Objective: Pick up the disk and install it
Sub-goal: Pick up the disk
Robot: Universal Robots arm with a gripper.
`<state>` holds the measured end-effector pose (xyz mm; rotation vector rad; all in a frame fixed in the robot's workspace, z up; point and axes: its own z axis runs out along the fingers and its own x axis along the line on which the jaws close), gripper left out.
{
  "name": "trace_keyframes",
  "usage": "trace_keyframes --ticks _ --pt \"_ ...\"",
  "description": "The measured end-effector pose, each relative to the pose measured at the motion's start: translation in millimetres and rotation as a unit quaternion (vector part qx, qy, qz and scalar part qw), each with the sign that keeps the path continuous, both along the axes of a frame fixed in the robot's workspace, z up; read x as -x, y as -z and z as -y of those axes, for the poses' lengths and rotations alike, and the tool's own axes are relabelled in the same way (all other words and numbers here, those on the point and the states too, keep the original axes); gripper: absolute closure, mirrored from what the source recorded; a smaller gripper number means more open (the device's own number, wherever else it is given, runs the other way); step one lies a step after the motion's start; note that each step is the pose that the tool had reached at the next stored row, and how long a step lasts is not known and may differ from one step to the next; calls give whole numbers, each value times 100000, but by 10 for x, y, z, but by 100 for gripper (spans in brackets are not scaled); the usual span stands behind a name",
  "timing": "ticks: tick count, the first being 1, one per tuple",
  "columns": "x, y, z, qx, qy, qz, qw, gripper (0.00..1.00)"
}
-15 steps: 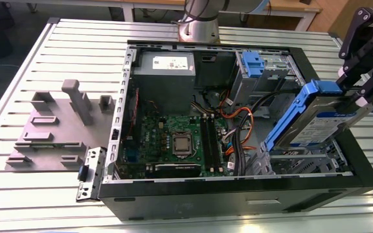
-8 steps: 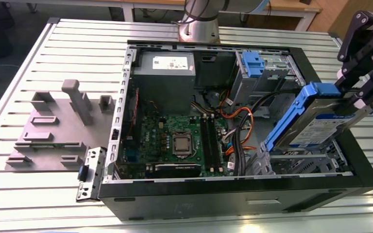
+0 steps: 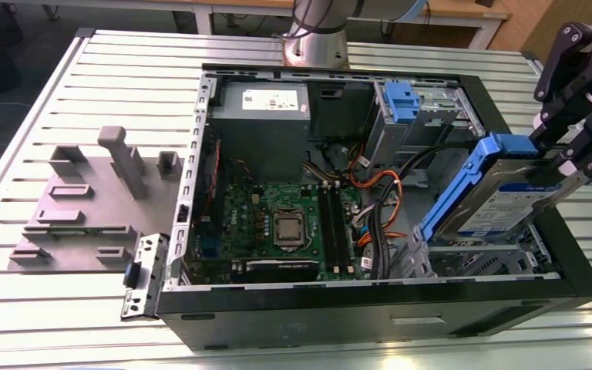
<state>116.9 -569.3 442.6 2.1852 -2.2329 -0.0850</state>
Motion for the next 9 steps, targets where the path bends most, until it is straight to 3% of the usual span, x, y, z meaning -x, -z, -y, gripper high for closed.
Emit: trace_keyframes --ticks 9 --pt "0 128 0 3 12 -1 100000 65"
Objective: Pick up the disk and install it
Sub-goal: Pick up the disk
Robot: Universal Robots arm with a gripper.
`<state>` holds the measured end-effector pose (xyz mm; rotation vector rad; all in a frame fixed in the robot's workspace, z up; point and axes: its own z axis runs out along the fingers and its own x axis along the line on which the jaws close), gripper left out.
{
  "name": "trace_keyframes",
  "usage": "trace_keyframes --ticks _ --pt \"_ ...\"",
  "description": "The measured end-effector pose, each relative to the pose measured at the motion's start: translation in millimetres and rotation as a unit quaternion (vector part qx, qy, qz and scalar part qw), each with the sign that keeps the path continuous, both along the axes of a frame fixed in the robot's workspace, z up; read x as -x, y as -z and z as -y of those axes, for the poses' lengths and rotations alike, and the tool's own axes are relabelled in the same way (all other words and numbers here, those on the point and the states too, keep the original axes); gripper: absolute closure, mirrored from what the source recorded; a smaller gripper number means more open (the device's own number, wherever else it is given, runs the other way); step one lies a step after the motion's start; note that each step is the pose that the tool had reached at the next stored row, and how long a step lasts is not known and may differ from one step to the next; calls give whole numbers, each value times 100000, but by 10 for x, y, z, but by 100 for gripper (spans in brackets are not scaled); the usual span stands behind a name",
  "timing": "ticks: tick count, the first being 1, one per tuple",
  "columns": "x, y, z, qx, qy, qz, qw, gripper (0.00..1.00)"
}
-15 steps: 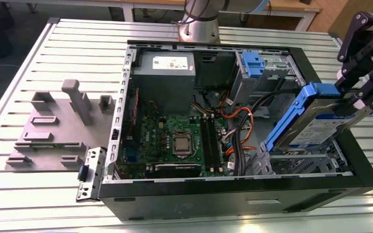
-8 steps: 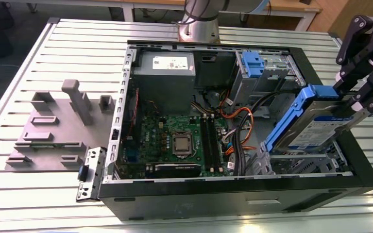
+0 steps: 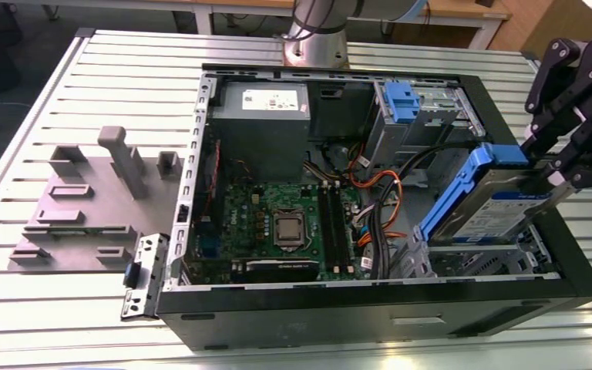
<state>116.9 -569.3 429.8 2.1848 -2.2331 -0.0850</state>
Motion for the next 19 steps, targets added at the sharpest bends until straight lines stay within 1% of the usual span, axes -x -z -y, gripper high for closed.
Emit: trace_keyframes --ticks 6,13,19 --pt "0 103 0 -1 26 0 100000 65" --pt "0 118 0 -13 28 0 100000 65" --pt "0 223 0 -1 30 0 100000 65"
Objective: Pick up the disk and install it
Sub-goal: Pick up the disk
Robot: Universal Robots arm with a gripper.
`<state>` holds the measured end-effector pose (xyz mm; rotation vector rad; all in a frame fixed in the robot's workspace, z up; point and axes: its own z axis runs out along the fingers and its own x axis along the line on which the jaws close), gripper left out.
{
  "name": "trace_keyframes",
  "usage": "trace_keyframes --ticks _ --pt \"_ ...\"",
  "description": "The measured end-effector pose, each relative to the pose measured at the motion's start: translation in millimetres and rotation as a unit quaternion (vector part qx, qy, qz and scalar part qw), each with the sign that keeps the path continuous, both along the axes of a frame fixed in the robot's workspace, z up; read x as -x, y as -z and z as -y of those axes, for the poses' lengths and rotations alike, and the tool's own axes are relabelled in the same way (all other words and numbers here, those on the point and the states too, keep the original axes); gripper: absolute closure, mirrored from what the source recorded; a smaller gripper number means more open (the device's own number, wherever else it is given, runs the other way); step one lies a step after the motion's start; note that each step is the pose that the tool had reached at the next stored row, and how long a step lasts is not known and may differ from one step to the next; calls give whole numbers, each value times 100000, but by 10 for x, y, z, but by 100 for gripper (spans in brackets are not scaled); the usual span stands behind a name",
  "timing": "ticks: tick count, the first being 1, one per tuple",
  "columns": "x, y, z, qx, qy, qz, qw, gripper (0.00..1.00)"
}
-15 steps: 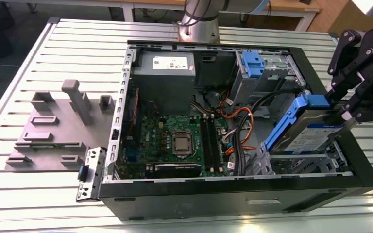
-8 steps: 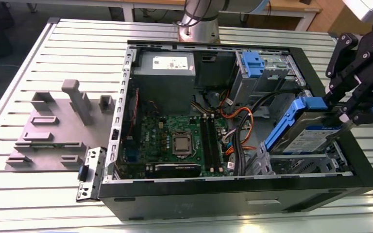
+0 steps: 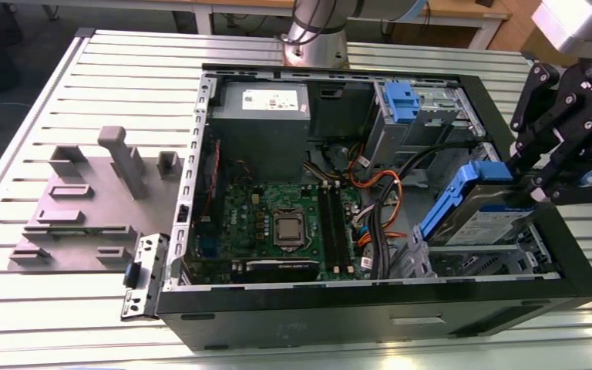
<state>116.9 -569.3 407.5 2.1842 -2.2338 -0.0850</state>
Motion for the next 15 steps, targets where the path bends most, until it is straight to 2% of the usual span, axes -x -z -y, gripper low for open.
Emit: trace_keyframes --ticks 15 --pt "0 272 0 -1 0 0 100000 65"
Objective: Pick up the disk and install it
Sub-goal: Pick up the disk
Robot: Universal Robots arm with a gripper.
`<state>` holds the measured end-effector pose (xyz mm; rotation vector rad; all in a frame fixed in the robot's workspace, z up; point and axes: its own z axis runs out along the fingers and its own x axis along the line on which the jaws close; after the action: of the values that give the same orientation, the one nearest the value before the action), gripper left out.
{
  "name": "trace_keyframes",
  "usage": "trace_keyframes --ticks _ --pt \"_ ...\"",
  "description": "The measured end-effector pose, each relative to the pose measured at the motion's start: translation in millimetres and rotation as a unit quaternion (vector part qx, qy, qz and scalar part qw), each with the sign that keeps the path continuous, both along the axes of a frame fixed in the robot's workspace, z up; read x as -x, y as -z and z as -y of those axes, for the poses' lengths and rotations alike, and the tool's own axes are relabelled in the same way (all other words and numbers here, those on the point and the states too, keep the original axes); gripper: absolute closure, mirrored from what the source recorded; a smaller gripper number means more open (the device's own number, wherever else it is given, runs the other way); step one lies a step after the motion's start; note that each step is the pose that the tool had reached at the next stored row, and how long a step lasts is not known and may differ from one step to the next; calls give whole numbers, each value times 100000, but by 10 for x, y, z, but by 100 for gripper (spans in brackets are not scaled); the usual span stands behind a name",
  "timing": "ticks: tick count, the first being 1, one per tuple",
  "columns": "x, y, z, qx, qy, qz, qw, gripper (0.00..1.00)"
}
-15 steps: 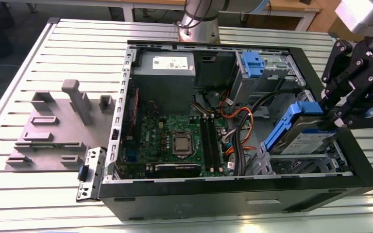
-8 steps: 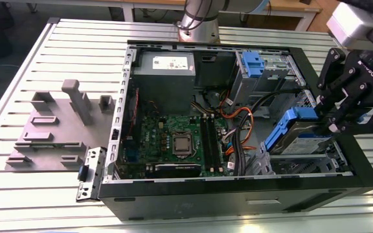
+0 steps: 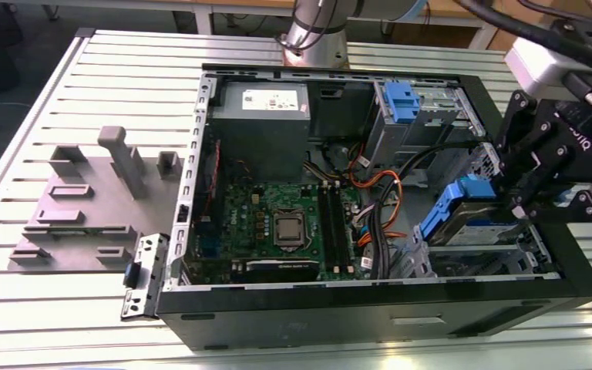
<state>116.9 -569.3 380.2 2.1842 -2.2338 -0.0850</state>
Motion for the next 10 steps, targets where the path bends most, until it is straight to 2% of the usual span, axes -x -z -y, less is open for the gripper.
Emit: trace_keyframes --ticks 10 --pt "-2 181 0 -2 -1 0 100000 65"
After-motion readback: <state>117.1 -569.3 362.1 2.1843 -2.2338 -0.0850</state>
